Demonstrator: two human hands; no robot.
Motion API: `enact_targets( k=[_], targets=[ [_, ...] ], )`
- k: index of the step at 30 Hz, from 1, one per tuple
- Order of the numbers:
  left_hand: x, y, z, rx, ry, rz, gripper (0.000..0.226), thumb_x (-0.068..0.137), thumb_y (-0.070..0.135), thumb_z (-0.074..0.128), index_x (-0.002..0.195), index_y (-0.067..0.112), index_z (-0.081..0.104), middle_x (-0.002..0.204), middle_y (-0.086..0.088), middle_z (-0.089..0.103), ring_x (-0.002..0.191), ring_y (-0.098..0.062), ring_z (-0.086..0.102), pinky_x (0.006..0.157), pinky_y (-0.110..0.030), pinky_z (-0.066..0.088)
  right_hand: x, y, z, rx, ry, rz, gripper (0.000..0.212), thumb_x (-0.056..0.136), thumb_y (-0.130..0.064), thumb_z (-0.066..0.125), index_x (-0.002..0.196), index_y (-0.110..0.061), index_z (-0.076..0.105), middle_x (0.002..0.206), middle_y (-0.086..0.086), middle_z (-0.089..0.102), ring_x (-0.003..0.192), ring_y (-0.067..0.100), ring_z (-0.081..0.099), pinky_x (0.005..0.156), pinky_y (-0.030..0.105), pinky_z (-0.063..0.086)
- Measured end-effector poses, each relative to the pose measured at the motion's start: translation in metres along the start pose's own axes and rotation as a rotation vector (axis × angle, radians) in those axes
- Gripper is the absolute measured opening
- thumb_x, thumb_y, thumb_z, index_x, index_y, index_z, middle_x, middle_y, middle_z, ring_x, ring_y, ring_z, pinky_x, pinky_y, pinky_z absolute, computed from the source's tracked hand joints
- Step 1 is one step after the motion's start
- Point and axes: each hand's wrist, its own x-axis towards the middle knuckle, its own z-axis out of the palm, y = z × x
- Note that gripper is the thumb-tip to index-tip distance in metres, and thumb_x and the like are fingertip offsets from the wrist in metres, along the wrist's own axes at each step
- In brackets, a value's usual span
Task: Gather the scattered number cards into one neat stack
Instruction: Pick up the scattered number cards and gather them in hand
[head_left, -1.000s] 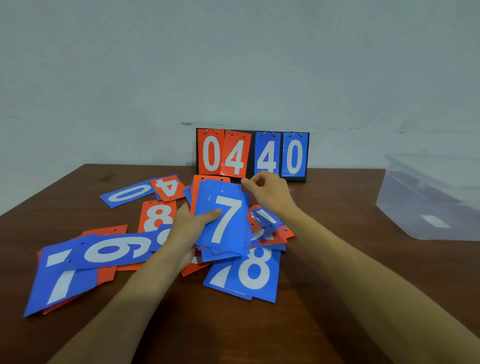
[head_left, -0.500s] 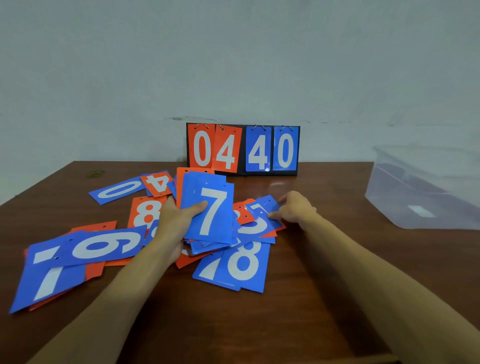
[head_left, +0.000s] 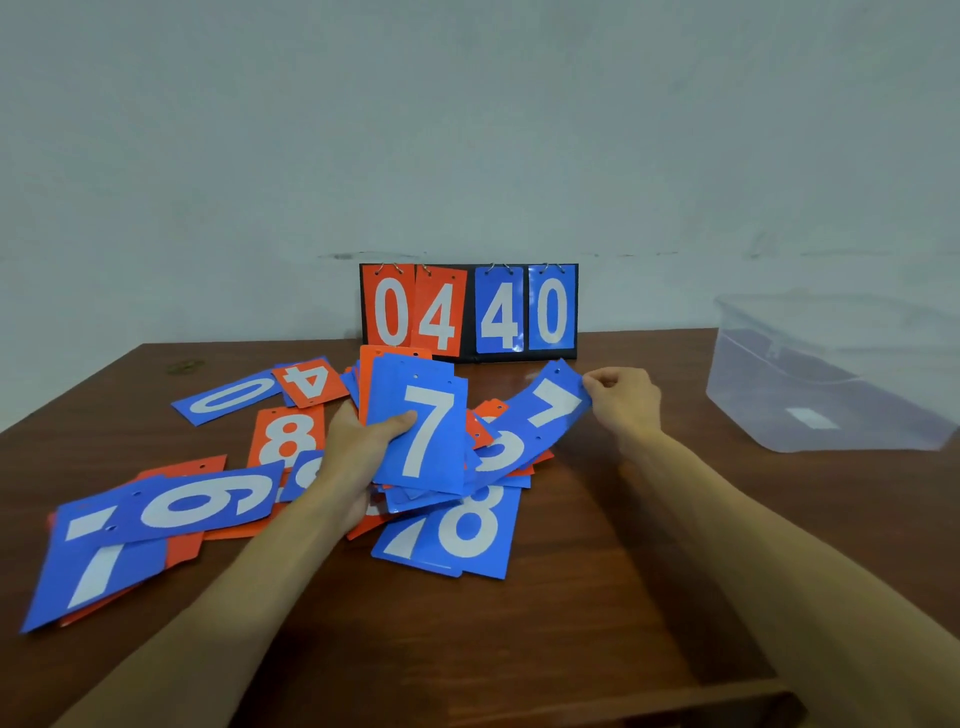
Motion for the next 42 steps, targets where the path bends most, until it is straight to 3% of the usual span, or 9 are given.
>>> enact_targets(
  k=[5,9,14,20,24,27,31,38,42],
  targets=[
    [-0.009,0.011,0.016,0.061,-0.057,0.045,0.035,0.083,0.013,0.073,0.114,0.014,0.057,0.103,-0.003,0.069,0.086,-0.022,0.068,0.065,-0.034,0.056,0.002,0.009,-0.030,-0.050,0.116,-0.032,0.017,0.092,-0.018,0.052,0.095,-0.013,0.069,0.094,0.003,0.068,0.088,0.017,0.061,0.071,0.029,0.045],
    [-0.012,0.013,0.027,0.079,-0.054,0.055,0.043,0.083,0.013,0.073,0.123,0.011,0.057,0.110,-0.007,0.069,0.090,-0.024,0.069,0.070,-0.037,0.057,0.009,0.007,-0.052,0.260,0.174,-0.042,0.012,0.093,-0.015,0.048,0.086,-0.013,0.058,0.085,0.004,0.063,0.078,0.018,0.057,0.068,0.038,0.048],
    [-0.010,0.008,0.037,0.065,-0.046,0.025,0.036,0.083,0.013,0.073,0.115,0.014,0.057,0.105,-0.006,0.069,0.083,-0.021,0.069,0.060,-0.033,0.055,0.003,-0.010,-0.050,0.275,-0.040,-0.187,0.012,0.096,-0.016,0.051,0.088,-0.010,0.058,0.080,0.000,0.061,0.068,0.008,0.054,0.062,0.021,0.041],
    [-0.005,0.000,0.040,-0.052,-0.122,-0.079,0.034,0.086,0.022,0.070,0.117,0.009,0.062,0.105,-0.011,0.073,0.090,-0.032,0.071,0.078,-0.050,0.058,-0.024,-0.041,-0.005,0.241,-0.270,-0.276,0.013,0.090,-0.016,0.063,0.095,-0.004,0.059,0.072,0.000,0.058,0.044,-0.001,0.059,0.042,0.011,0.046],
    [0.004,0.001,0.032,-0.138,-0.171,-0.152,0.038,0.083,0.036,0.072,0.112,0.013,0.066,0.101,-0.011,0.075,0.092,-0.032,0.072,0.085,-0.052,0.056,-0.025,-0.052,0.013,0.169,-0.290,-0.303,0.016,0.087,-0.019,0.068,0.093,-0.006,0.063,0.079,0.004,0.062,0.065,0.017,0.066,0.060,0.028,0.059],
    [0.009,-0.003,0.029,-0.050,-0.224,-0.105,0.028,0.078,0.020,0.077,0.104,0.016,0.066,0.102,-0.011,0.075,0.088,-0.032,0.072,0.080,-0.050,0.058,-0.023,-0.046,0.021,0.154,-0.335,-0.306,0.016,0.087,-0.024,0.068,0.088,-0.009,0.062,0.080,0.007,0.066,0.062,0.016,0.065,0.058,0.026,0.058],
    [0.014,-0.013,0.028,-0.047,-0.134,-0.015,0.031,0.080,0.010,0.075,0.110,0.011,0.065,0.103,-0.011,0.074,0.087,-0.031,0.072,0.078,-0.048,0.058,-0.018,-0.031,0.025,-0.022,-0.269,-0.274,0.029,0.091,-0.039,0.058,0.089,-0.010,0.063,0.086,0.003,0.067,0.077,0.015,0.061,0.071,0.031,0.051],
    [0.021,-0.013,0.015,-0.128,0.000,0.031,0.031,0.084,0.011,0.072,0.114,0.014,0.063,0.108,-0.006,0.071,0.091,-0.027,0.070,0.078,-0.044,0.058,-0.030,-0.009,0.027,-0.595,-0.534,-0.215,0.061,0.074,-0.061,0.067,0.113,-0.016,0.055,0.106,0.000,0.062,0.097,0.019,0.058,0.088,0.035,0.046],
    [0.014,-0.012,0.016,-0.092,0.013,0.052,0.035,0.084,0.012,0.072,0.117,0.013,0.062,0.106,-0.004,0.071,0.090,-0.025,0.070,0.075,-0.042,0.058,-0.030,-0.008,0.027,-0.631,-0.500,-0.111,0.069,0.072,-0.057,0.072,0.122,-0.016,0.048,0.124,0.003,0.058,0.120,0.026,0.048,0.106,0.045,0.027]
  ],
)
